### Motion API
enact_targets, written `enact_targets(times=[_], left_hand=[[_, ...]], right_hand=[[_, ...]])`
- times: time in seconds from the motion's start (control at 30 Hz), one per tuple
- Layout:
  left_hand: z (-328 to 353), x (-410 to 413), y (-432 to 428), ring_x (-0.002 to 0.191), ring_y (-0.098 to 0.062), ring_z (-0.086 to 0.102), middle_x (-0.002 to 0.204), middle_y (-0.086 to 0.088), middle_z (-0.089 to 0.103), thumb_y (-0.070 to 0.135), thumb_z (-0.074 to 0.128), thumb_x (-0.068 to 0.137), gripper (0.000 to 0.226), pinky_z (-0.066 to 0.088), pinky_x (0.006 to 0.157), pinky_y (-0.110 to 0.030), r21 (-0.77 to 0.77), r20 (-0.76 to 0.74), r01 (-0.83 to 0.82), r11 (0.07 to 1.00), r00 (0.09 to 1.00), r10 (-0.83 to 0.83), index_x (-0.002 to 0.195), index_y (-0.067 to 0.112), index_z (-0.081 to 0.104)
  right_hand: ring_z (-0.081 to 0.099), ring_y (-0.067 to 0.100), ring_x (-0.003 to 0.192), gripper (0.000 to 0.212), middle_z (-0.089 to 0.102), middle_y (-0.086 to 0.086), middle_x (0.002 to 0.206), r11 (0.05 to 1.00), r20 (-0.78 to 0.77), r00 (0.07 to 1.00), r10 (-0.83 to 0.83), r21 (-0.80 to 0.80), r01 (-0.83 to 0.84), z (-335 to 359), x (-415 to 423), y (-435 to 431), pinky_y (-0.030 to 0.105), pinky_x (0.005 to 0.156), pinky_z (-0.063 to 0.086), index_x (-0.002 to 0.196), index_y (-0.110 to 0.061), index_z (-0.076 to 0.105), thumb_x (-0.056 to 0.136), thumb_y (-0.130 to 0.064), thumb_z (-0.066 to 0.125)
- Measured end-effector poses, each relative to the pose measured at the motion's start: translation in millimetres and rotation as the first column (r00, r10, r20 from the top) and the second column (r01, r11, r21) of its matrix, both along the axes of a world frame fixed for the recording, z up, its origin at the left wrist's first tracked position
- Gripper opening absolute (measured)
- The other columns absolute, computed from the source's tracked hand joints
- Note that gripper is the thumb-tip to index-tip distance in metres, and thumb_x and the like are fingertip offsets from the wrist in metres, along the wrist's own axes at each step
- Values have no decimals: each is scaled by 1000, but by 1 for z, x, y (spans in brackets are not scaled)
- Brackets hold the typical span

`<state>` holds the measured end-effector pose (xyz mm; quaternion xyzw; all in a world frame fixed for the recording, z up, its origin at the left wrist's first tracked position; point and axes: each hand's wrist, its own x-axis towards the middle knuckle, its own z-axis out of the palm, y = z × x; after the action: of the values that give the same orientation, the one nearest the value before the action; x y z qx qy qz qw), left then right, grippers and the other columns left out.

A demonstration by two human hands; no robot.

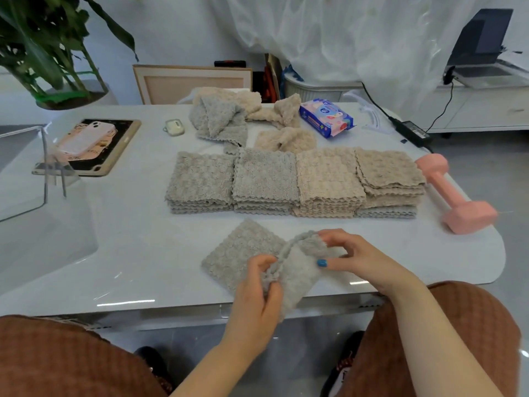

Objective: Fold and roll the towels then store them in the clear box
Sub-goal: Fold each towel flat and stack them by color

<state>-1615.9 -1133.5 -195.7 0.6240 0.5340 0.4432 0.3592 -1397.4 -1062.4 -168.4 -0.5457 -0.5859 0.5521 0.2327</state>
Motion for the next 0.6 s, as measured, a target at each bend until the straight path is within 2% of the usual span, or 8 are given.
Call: enact_targets(times=[0.07,0.1,0.17,0.27,0.33,0.4,0.53,0.6], left_hand=[[3,-16,1,57,-8,53,79,7,61,20,46,87,23,44,53,-23,-10,3,-93,996,996,93,102,38,44],[6,-26,3,56,-11,53,74,3,60,19,47,90,21,44,52,-25,-22,6,-143,990,990,143,101,36,45],[9,-45,14,60,-14,56,76,0,61,12,52,92,25,46,53,-30,-53,-20,-224,973,975,223,103,33,45],[5,-74,41,71,-10,55,85,2,59,11,54,91,32,40,62,-22,-134,-195,-274,952,950,245,120,22,45],[-1,-88,54,90,-17,57,99,-4,59,16,55,92,42,40,71,-23,-215,-331,-280,936,922,200,131,15,42],[-4,-93,61,103,-22,56,115,-9,56,22,56,92,50,42,82,-26,-276,-415,-272,922,899,141,137,11,39],[-6,-98,71,99,-21,55,126,-7,38,37,59,90,54,43,89,-27,-327,-500,-249,912,864,57,135,11,43],[-7,-101,75,95,-15,52,123,-5,43,36,63,88,47,40,85,-23,-339,-457,-206,918,889,30,128,14,50]], right_hand=[[62,11,98,11,68,-2,105,1000,-71,997,-22,7,22,6,-21,7,30,89,49,92,-9,66,83,-13,71],[64,15,94,11,69,4,99,1000,-114,993,-28,-3,28,8,-34,12,31,88,49,94,-5,65,85,-12,68],[67,21,91,16,70,11,100,999,-119,992,-29,-29,26,15,-60,24,30,84,52,103,-5,64,89,-13,64],[60,20,72,7,66,9,83,1000,76,997,8,-15,-7,10,-98,44,31,66,47,96,-15,62,89,-18,63],[49,15,60,7,55,1,73,999,240,970,49,-6,-49,-3,-115,53,26,56,37,91,-18,56,89,-22,62],[43,11,58,12,49,-3,72,999,333,943,25,11,-30,-13,-122,56,25,53,32,83,-19,51,88,-23,61],[37,16,59,18,41,5,68,997,469,883,8,65,-44,-20,-120,56,29,54,23,72,-10,41,81,-8,56],[40,18,67,10,44,9,75,992,494,869,22,96,-80,-24,-120,58,27,54,25,77,-9,46,78,-5,55]])
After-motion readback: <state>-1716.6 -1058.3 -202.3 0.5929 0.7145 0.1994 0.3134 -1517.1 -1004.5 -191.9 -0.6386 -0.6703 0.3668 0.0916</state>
